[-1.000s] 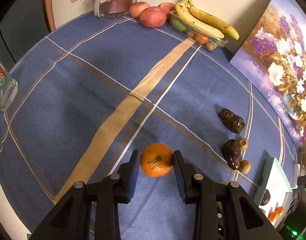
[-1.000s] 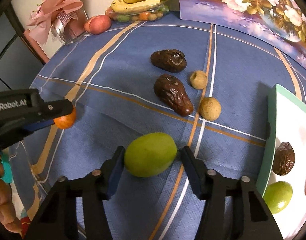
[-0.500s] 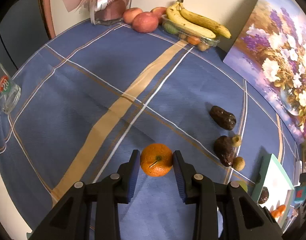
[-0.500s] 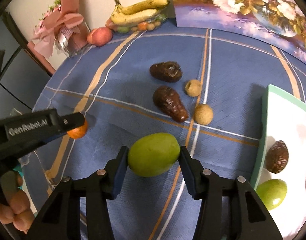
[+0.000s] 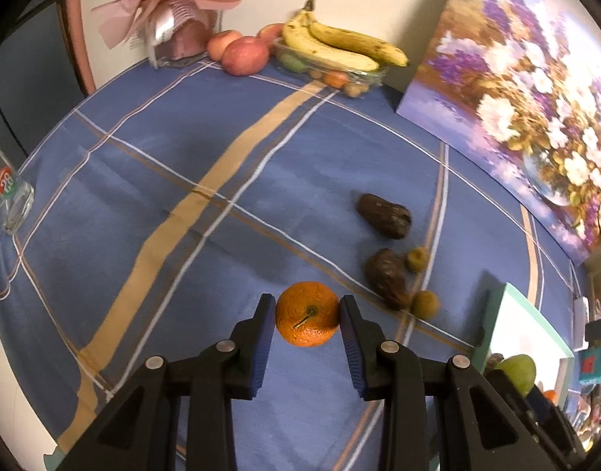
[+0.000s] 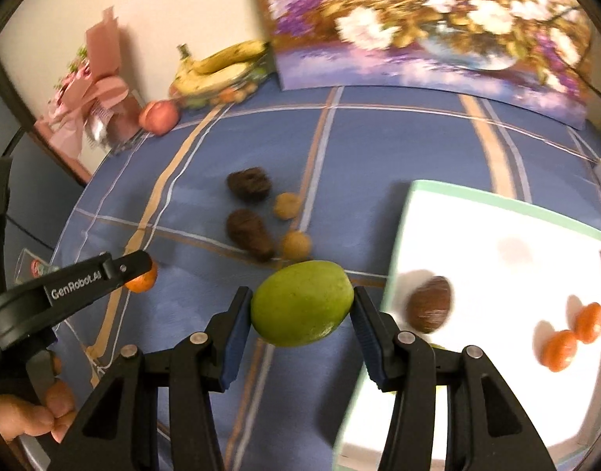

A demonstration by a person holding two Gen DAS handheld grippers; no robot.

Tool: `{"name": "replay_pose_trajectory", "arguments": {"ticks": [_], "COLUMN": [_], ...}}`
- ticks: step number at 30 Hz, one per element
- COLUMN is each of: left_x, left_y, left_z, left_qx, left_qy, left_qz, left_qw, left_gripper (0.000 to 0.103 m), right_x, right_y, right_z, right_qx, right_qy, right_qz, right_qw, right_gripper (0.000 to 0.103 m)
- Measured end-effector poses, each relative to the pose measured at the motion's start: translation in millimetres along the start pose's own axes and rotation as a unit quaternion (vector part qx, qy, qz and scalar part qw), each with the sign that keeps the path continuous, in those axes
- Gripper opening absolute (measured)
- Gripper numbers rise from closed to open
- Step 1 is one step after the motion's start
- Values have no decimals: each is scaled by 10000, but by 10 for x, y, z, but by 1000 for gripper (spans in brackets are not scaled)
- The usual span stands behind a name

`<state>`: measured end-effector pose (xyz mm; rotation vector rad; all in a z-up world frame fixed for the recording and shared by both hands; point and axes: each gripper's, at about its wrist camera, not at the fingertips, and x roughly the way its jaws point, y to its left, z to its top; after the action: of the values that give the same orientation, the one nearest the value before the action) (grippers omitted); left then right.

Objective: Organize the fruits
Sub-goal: 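Carry the orange with the left tool into the tray while the right tool carries the green fruit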

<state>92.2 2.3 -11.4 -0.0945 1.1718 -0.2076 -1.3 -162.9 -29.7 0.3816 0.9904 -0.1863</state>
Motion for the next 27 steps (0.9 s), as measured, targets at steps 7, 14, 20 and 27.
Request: {"name": "replay_pose_trajectory", "arguments": {"ticks": [7,14,20,27], "left_x": [-54,-99,-120,-112], "left_y": [-339,-691,-1008,-1296], "left_z": [-128,-281,-439,-633], "left_qx": [304,711,1148,1539], "left_qy": [14,43,128,379], "left_qz": [-92,-251,-358,-584], "left_qw": [9995,9971,9927,9856], "left_gripper": [36,36,36,36], "right_x": [-239,-477,-638,-746], "right_y": [-386,-783,-1114,-1443], "right_z": [15,-44,-117,-215], "right_qx": [349,637,914,1171], "right_qy": [-103,-190,-222,-159], "right_qz": [-279,-592,-835,-1064], "right_qw": [9989,9960,9921,9873], "right_gripper": [52,52,52,52]}}
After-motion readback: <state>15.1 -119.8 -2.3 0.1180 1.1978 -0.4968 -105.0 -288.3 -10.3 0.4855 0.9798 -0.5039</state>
